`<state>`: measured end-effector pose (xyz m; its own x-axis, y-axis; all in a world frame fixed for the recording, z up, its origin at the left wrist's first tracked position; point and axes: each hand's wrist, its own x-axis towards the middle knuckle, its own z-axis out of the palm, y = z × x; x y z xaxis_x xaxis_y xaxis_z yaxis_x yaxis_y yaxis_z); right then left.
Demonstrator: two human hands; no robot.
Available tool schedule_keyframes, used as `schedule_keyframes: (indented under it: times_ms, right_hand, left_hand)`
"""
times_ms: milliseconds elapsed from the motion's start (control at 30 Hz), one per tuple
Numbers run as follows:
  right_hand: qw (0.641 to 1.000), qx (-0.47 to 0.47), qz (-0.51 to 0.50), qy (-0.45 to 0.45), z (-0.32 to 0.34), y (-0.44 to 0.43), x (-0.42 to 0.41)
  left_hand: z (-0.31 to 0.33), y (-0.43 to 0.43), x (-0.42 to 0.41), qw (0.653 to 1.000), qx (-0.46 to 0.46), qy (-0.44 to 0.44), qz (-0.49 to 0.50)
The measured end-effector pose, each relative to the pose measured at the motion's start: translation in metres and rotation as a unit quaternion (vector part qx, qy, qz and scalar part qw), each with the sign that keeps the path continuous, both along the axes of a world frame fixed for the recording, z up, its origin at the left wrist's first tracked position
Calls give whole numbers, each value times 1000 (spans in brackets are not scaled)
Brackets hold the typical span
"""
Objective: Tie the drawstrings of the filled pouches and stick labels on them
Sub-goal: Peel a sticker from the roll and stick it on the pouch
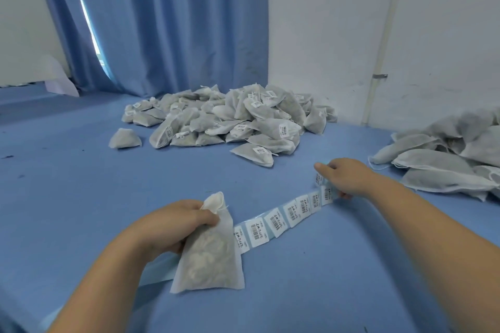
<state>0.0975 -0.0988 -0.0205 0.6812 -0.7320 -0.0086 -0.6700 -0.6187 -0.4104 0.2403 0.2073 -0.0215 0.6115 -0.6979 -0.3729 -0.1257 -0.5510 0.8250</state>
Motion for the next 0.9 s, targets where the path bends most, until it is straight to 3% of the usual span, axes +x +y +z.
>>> schedule_keyframes:
  times_ms: [267, 567, 667, 800, 900]
  right_hand:
    - [998, -29, -7, 46, 8, -44, 9]
    - [999, -29, -22, -13, 4, -95, 7]
    - [997, -31, 2, -70, -4, -93, 0]
    - [982, -91, -5, -164, -6, -65, -8]
    - [976, -57, 17, -211, -4, -18, -10]
  left_hand:
    - [2, -65, 0, 998, -51, 41, -10]
    - [-14, -130, -9, 988, -106, 110, -4]
    - [-17, -130, -5, 986, -122, 116, 0]
    - [-18, -124, -1, 971, -145, 190, 19]
    - [-17, -120, -1, 959, -152, 237, 37]
